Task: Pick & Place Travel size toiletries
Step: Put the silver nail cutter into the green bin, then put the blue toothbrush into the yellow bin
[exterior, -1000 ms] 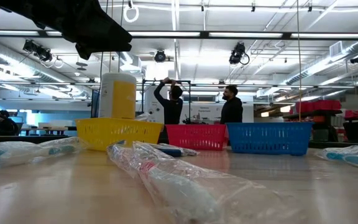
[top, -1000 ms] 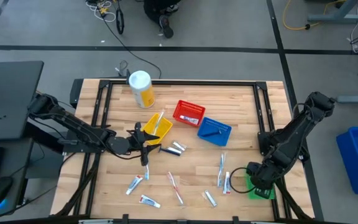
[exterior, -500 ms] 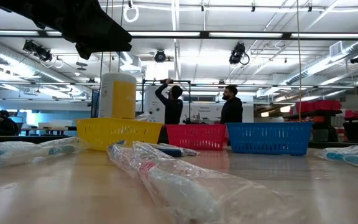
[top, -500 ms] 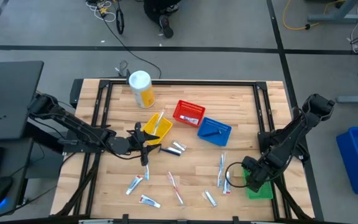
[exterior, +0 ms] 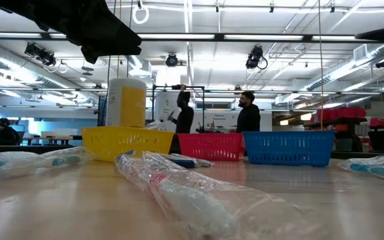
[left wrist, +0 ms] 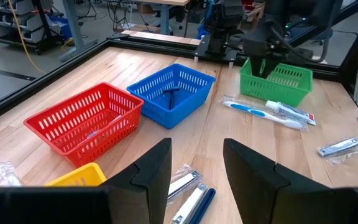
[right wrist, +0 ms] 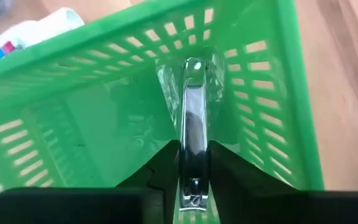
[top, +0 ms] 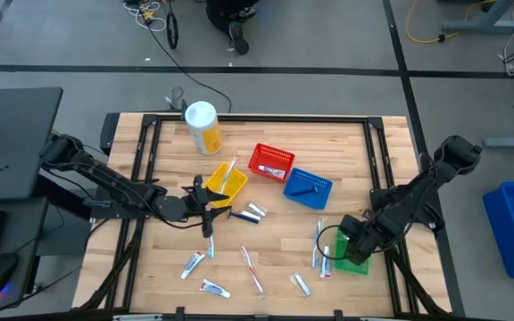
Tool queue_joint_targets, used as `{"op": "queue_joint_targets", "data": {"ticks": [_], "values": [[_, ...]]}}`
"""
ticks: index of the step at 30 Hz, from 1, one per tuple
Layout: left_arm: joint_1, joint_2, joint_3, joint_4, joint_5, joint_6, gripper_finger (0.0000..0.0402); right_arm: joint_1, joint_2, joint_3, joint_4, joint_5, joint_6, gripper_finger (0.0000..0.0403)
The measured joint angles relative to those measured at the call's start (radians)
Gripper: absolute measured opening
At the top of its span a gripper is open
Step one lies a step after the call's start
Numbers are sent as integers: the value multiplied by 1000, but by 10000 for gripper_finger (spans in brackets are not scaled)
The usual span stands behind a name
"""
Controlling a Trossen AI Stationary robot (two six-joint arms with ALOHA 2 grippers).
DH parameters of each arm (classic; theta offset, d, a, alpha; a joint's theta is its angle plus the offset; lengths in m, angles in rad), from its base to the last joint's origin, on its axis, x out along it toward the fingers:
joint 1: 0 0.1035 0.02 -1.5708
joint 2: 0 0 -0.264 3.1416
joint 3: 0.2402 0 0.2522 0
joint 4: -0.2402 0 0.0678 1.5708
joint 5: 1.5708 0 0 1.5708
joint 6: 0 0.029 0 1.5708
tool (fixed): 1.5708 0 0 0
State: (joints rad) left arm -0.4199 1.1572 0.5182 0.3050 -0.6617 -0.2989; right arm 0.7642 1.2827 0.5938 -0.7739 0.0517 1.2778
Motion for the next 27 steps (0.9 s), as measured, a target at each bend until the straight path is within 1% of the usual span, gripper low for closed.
{"op": "queue_joint_targets", "data": {"ticks": [3, 7, 10, 15, 18, 20, 21, 24, 27], "values": [[0, 0, 0, 0, 0, 0, 155, -29, 0, 0, 17, -14, -68, 119], [0, 0, 0, 0, 0, 0, 155, -69, 0, 17, 8, -116, -103, 155], [0, 0, 0, 0, 0, 0, 155, -91, 0, 51, -18, -185, -120, 174], [0, 0, 0, 0, 0, 0, 155, -132, 0, 136, -26, -249, -146, 185], [0, 0, 0, 0, 0, 0, 155, -161, -2, 201, -43, -268, -232, 182], [0, 0, 0, 0, -5, -1, 155, -179, -7, 244, -31, -247, -275, 178], [0, 0, 0, 1, -8, -1, 155, -187, -9, 263, -25, -219, -295, 176], [0, 0, 0, 1, -14, -1, 155, -206, -14, 300, 28, -89, -373, 171], [0, 0, 0, 1, -17, -7, 155, -222, -15, 304, 154, 51, -491, 169]]}}
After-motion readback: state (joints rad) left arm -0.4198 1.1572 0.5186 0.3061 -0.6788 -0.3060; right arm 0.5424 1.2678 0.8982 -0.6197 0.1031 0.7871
